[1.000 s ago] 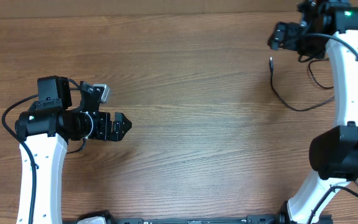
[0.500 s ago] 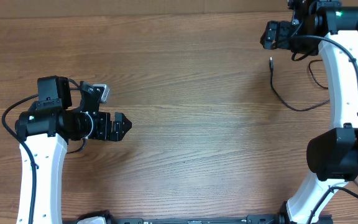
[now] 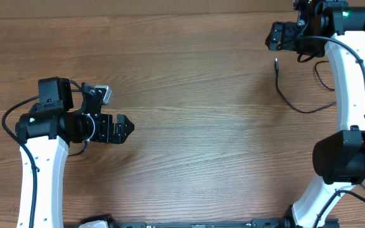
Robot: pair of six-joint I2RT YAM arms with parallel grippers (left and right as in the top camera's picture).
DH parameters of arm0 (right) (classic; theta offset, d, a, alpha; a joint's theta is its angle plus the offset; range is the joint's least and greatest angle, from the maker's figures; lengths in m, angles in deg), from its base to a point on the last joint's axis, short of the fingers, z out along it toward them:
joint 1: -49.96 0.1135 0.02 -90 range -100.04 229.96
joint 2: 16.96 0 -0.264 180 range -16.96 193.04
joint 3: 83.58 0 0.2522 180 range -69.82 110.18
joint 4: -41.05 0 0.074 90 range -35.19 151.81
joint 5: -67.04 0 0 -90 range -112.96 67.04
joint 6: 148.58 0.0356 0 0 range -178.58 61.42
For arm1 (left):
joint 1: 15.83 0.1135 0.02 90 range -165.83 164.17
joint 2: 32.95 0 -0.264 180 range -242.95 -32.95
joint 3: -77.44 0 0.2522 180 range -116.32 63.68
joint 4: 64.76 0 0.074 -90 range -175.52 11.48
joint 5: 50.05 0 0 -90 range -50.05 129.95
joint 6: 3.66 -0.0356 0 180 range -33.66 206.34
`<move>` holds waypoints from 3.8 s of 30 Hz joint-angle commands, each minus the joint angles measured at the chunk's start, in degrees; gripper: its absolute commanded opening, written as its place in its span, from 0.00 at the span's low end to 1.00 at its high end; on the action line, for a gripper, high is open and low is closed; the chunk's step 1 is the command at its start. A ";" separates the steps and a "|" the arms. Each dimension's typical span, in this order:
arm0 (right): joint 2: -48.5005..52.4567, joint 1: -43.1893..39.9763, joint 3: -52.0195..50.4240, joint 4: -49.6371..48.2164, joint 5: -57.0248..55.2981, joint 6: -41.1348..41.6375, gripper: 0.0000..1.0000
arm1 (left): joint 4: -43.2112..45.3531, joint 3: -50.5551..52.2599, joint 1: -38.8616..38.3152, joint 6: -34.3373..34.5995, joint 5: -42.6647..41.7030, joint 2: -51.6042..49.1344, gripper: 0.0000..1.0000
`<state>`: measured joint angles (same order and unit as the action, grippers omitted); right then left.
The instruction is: Untangle cables
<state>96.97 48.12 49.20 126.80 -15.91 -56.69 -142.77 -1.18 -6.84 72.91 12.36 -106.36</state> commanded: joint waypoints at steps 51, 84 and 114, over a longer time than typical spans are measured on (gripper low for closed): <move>-1.68 -0.13 0.20 -0.15 -0.52 -0.26 1.00 | 35.91 37.29 -0.02 -3.30 -4.35 43.95 1.00; -1.68 -0.13 0.20 -0.15 -0.52 -0.26 1.00 | 80.98 64.59 -5.66 18.80 14.12 73.22 1.00; -1.68 -0.13 0.20 -0.15 -0.52 -0.26 1.00 | 59.78 64.50 -10.25 16.02 23.12 73.26 1.00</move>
<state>96.97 48.12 49.20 126.84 -15.93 -56.75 -82.64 63.19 -16.67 89.33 35.11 -33.70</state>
